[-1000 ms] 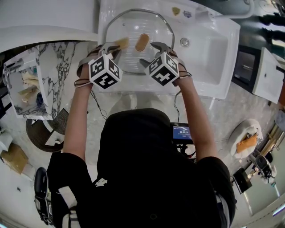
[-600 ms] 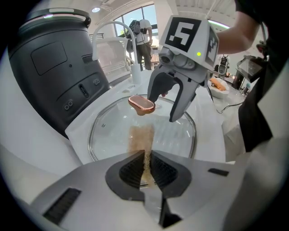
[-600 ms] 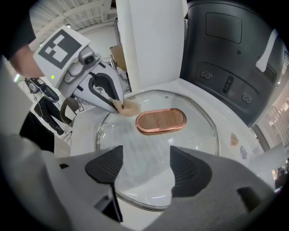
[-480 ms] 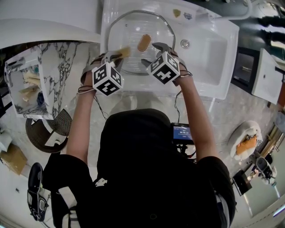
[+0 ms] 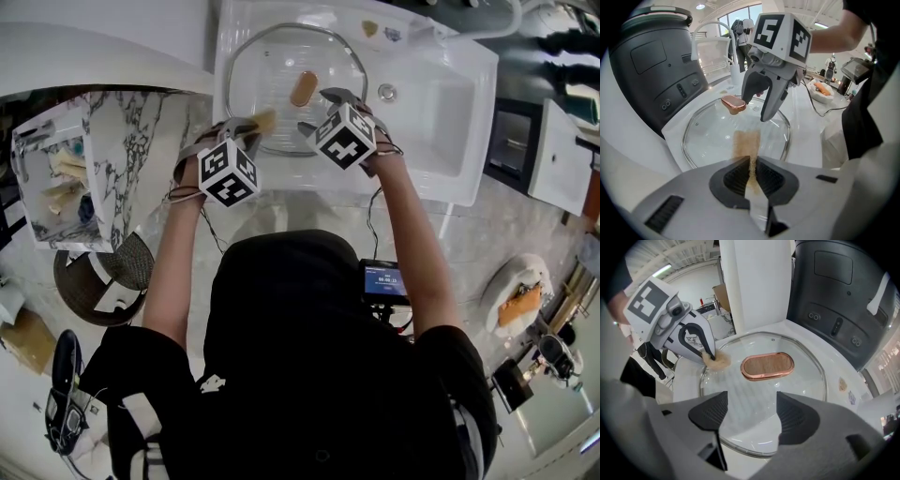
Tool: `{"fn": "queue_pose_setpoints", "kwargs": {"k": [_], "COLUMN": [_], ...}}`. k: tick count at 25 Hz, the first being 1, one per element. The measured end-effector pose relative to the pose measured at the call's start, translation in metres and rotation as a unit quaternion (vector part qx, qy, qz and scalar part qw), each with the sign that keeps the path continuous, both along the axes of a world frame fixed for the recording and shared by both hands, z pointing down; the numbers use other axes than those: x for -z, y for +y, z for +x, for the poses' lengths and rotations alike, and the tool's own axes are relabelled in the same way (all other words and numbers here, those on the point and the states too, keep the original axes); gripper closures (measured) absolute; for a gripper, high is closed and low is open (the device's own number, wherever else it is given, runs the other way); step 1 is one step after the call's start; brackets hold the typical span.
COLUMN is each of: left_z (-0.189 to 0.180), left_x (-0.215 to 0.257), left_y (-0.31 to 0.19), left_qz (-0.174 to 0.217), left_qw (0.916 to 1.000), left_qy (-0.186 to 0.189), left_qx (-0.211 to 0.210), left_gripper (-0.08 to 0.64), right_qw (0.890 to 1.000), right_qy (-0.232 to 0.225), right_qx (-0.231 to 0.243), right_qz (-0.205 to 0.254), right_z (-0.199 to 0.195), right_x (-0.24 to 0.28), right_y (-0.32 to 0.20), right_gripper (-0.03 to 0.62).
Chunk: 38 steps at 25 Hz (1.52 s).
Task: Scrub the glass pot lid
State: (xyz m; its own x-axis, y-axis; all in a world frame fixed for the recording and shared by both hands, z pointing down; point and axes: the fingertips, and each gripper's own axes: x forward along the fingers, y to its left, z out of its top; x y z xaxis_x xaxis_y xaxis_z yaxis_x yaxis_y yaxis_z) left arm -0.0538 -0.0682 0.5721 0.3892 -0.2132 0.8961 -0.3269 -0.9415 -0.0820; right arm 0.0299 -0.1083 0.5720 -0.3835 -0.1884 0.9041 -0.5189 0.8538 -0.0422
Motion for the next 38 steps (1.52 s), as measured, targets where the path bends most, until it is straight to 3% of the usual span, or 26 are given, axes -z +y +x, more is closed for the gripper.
{"fn": "queue_pose_setpoints", "kwargs": {"k": [13,21,26,31,38], "left_z": [-0.001,-0.006,-0.008,-0.012,-0.013], "left_x": [0.024,0.055,0.082,0.111,0.164], "left_y": [0.0,-0.007,-0.015,-0.014,-0.005], "left_qz": [-0.001,0.016,0.033,0.059,0.107], "left_qw": [0.9982,0.993,0.9876,0.9847,0.9713], "left_qy": [0.043,0.083,0.109,0.127,0.181], "left_qx": [0.043,0.083,0.108,0.104,0.112], "left_gripper": [0.543,0.543,0.543,0.543,0.543], "right_qw": [1.0,0.999,0.996,0.988,0.973], "right_qy": [0.014,0.017,0.001,-0.029,-0.065], "right_qx": [-0.018,-0.043,-0.071,-0.109,-0.138], "right_qz": [0.002,0.015,0.055,0.104,0.173], "right_z": [0.002,0.007,0.008,0.006,-0.009], "right_x": [0.003,0.029,0.062,0.102,0.161], "right_y": [0.002,0.011,0.01,0.008,0.019], "right_gripper": [0.296,0.396,0.487,0.573,0.594]}}
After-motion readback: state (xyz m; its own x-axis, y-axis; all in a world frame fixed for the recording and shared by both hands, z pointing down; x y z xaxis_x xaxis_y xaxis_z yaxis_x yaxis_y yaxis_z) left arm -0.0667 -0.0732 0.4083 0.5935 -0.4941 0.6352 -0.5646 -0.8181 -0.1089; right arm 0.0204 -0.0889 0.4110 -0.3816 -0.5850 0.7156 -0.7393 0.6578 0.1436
